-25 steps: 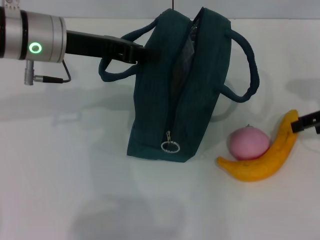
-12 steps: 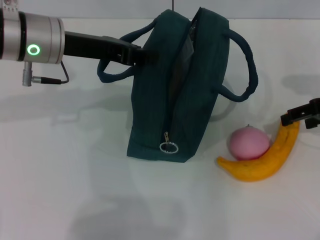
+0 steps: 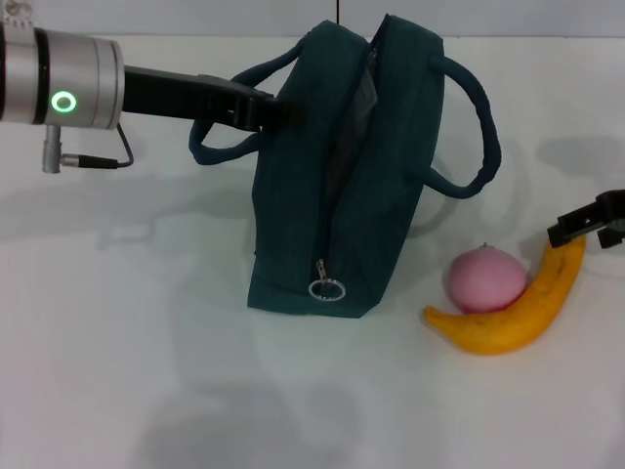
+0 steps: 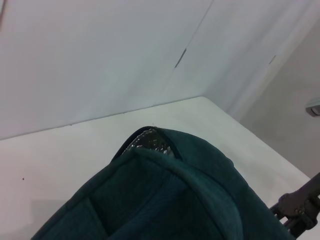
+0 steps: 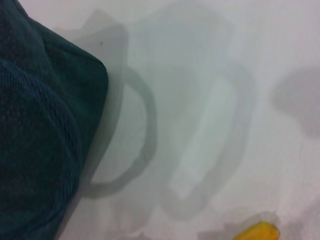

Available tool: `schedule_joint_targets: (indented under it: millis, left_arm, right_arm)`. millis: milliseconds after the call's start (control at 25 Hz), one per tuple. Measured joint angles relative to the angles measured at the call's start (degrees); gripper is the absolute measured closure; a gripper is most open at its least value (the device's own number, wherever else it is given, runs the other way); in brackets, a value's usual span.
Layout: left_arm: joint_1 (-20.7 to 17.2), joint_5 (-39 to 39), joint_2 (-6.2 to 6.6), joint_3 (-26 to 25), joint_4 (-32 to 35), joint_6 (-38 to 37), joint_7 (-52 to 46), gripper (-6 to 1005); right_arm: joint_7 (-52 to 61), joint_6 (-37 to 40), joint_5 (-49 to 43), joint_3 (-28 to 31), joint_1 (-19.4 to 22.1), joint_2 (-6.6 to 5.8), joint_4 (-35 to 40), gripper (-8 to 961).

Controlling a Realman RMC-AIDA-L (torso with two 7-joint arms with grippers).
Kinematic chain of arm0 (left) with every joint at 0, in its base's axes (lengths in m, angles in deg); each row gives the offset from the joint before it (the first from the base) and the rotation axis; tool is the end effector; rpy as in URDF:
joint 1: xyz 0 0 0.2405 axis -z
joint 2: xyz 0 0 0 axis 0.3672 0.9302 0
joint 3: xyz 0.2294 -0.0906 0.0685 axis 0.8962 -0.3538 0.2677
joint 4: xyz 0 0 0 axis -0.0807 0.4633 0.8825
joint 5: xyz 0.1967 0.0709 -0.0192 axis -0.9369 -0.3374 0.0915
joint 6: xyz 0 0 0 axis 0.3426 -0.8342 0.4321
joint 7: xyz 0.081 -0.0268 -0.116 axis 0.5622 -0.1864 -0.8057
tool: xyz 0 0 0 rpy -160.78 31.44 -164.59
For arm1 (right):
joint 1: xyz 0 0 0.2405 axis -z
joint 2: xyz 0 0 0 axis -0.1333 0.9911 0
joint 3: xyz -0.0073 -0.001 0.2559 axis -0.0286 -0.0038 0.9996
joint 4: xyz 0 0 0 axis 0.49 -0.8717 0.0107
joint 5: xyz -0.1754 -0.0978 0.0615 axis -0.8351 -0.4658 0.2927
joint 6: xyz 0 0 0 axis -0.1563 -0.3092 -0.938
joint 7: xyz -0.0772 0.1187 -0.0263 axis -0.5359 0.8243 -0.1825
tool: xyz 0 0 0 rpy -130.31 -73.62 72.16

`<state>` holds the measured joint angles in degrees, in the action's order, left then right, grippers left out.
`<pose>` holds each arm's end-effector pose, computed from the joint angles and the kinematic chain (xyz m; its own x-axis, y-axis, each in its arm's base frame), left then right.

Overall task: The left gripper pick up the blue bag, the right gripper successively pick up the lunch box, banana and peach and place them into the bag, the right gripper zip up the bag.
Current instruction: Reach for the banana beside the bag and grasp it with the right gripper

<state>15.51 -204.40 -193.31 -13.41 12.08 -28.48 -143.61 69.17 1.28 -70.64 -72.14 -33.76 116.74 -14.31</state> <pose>-0.1739 0.3815 0.0255 0.6720 0.6233 0.3999 0.6904 -0.7227 -0.0336 0.2410 0.3838 0.0512 0.3062 -0.9465 -0.1014 -0.9016 -0.2542 -0.3500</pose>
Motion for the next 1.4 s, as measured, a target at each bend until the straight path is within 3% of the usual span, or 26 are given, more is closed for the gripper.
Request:
schedule_joint_targets:
  millis: [400, 1400]
  left_arm:
    - [-0.14, 0.0, -0.06, -0.03, -0.16, 0.08, 0.0, 944]
    - [0.14, 0.17, -0.26, -0.02, 0.03, 0.42, 0.0, 945]
  right_arm:
    - [-0.55, -2.15, -1.85, -0.6, -4.13, -0.8, -4.85, 168]
    - [-0.25, -2.34, -1.96, -4.19, -5.51, -0.68, -6.83, 168]
